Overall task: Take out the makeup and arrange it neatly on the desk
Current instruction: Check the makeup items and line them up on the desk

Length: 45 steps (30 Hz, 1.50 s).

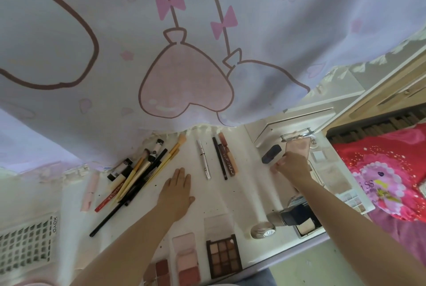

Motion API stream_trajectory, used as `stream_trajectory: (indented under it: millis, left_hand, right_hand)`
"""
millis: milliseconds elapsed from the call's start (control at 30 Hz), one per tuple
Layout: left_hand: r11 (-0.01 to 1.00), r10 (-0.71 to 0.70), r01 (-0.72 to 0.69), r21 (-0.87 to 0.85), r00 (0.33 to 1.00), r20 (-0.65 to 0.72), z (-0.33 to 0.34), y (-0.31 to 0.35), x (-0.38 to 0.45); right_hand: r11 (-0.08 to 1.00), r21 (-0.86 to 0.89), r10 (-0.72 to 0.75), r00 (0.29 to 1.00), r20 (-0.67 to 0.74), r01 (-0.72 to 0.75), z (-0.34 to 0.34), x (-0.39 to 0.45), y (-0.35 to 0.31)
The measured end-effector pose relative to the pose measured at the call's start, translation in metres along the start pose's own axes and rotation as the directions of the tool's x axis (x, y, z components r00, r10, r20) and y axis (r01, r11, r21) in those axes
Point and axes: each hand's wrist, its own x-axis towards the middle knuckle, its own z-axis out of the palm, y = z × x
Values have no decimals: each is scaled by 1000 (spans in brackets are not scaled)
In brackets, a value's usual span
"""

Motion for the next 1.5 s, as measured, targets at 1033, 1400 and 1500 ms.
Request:
stream_trajectory:
  millis: [1033,1400,1500]
  left_hand:
    - [947,-320,312,-74,902,-290,-17,-62,-42]
    - [954,-282,297,47,937,-204,-16,-73,-51]
    - [977,-185,205,59,952,-245,-30,-67,-53]
  right_hand:
    - [640,-363,-436,709,555,677,50,-62,-105]
    - [643,-381,-259,657,708,665,84,-67,-94]
    - [817,-163,-350,701,621,553,75,-72,-92]
